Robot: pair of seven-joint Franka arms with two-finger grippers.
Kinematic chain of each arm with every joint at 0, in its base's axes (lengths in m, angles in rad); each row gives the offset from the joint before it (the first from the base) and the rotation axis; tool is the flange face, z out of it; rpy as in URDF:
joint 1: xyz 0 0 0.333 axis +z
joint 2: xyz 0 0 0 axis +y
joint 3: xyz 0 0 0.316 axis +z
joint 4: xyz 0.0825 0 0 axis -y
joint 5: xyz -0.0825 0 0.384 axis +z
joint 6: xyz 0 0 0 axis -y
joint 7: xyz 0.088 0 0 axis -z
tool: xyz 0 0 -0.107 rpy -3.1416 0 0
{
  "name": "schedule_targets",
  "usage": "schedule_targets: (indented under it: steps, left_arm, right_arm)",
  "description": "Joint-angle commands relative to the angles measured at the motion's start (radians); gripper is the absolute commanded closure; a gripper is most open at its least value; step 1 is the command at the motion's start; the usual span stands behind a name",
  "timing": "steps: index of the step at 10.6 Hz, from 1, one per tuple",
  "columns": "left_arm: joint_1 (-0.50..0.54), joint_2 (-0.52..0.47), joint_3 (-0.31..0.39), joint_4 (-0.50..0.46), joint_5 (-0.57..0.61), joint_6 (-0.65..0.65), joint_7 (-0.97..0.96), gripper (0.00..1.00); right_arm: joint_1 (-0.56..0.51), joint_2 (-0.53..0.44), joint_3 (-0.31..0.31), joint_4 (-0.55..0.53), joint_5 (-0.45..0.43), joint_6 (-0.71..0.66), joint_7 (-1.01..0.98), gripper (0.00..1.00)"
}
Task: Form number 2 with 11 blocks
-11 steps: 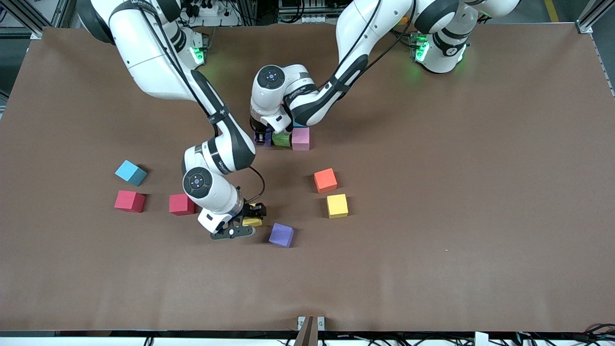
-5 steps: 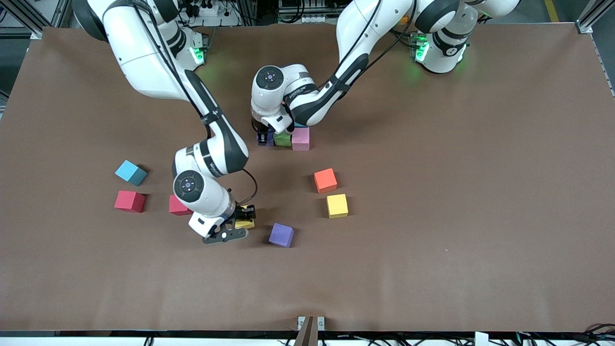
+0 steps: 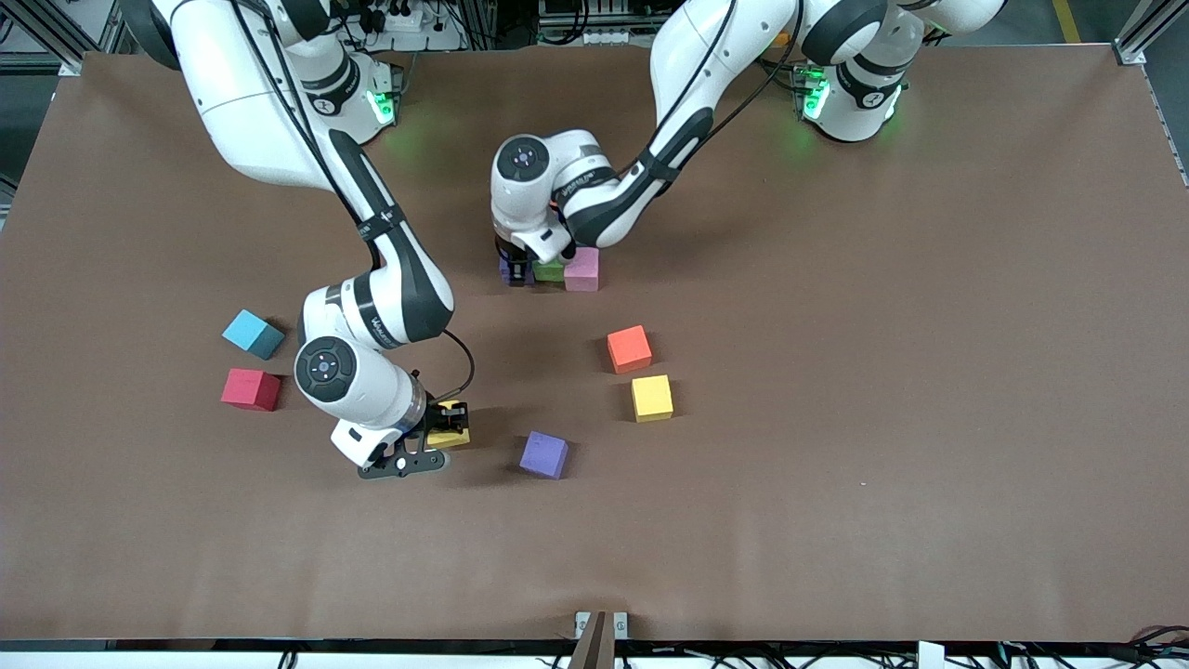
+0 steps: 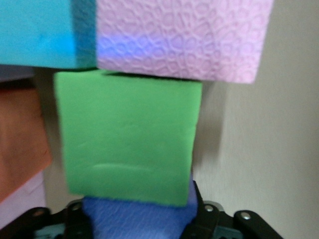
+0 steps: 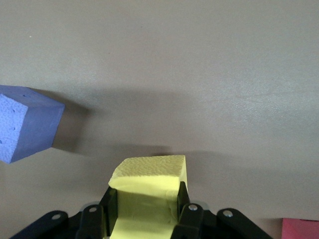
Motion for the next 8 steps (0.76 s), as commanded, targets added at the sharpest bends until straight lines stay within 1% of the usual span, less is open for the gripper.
schedule_targets:
  steps: [1, 8]
  left_arm:
    - [-0.006, 0.004, 0.010, -0.005, 0.043, -0.008, -0.020, 0.19]
    - [0.000, -0.007, 0.008, 0.003, 0.054, -0.008, -0.026, 0.20]
  right_arm:
    - [-0.001, -0.014, 0.004, -0.010, -0.011, -0.009, 0.008, 1.00]
    - [-0.001, -0.014, 0.004, -0.010, -0.012, -0.016, 0.008, 1.00]
